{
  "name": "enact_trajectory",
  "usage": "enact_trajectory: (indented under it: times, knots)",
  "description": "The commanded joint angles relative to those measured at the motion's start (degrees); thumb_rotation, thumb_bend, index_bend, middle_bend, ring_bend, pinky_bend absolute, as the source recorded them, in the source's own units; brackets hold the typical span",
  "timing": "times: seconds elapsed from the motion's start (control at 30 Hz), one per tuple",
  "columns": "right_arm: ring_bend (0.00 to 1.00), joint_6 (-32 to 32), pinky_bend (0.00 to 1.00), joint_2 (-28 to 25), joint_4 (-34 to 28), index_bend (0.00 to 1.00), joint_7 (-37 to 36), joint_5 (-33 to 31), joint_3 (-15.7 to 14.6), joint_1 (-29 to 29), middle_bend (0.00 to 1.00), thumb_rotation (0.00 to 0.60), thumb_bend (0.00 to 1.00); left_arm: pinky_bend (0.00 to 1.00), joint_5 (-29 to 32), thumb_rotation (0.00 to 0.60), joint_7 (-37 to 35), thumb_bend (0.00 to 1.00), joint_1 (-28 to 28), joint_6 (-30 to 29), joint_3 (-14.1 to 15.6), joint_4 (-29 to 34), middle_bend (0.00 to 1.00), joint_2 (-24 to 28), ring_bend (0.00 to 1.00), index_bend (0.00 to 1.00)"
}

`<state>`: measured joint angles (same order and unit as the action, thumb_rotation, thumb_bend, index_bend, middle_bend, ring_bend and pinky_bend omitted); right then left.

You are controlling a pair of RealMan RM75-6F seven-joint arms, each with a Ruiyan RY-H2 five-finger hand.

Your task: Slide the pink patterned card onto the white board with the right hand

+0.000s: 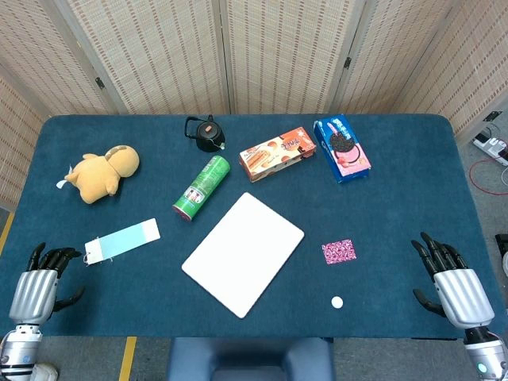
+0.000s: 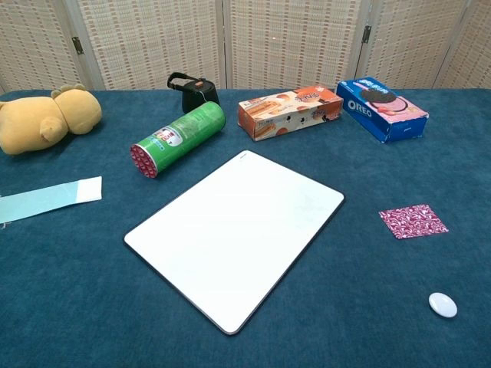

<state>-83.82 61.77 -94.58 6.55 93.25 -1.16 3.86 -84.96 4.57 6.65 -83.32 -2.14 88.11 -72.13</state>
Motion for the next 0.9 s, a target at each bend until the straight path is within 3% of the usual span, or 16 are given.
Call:
enact_trajectory:
  times: [0.03, 0.37, 0.63, 0.9]
  knots:
    - [0.18, -0.6, 0.13, 0.4, 0.3, 0.0, -0.1, 0.3, 0.3, 0.0, 0.05, 0.584, 0.31, 0.05, 0.1, 0.6, 0.1, 0.31, 0.1, 0.2, 0.0, 0.0, 0.26, -0.2, 0.21, 0.29]
    - [0.2, -2.5, 0.13, 2.2, 0.8, 0.03, 1.7, 0.3, 1.5, -0.2, 0.06, 0.584, 0.31, 0.05, 0.2, 0.6, -0.5, 0.31, 0.0, 0.3, 0.1, -0.6, 0.26, -0.5, 0.21, 0.29]
    - [0.19, 4.4, 0.12, 6.5, 1.1, 0.16, 6.7, -3.0, 3.0, 3.6, 0.07, 0.578, 0.31, 0.05, 0.2, 0.6, -1.2, 0.31, -0.4, 0.1, 0.4, -1.0, 0.26, -0.6, 0.21, 0.29]
    - [0.19, 14.2, 0.11, 13.1, 5.9, 0.2, 9.2, -8.6, 5.2, 9.4, 0.08, 0.58, 0.31, 0.05, 0.4, 0.6, -1.3, 0.31, -0.7, 0.0, 0.6, -1.0, 0.26, -0.4, 0.21, 0.29]
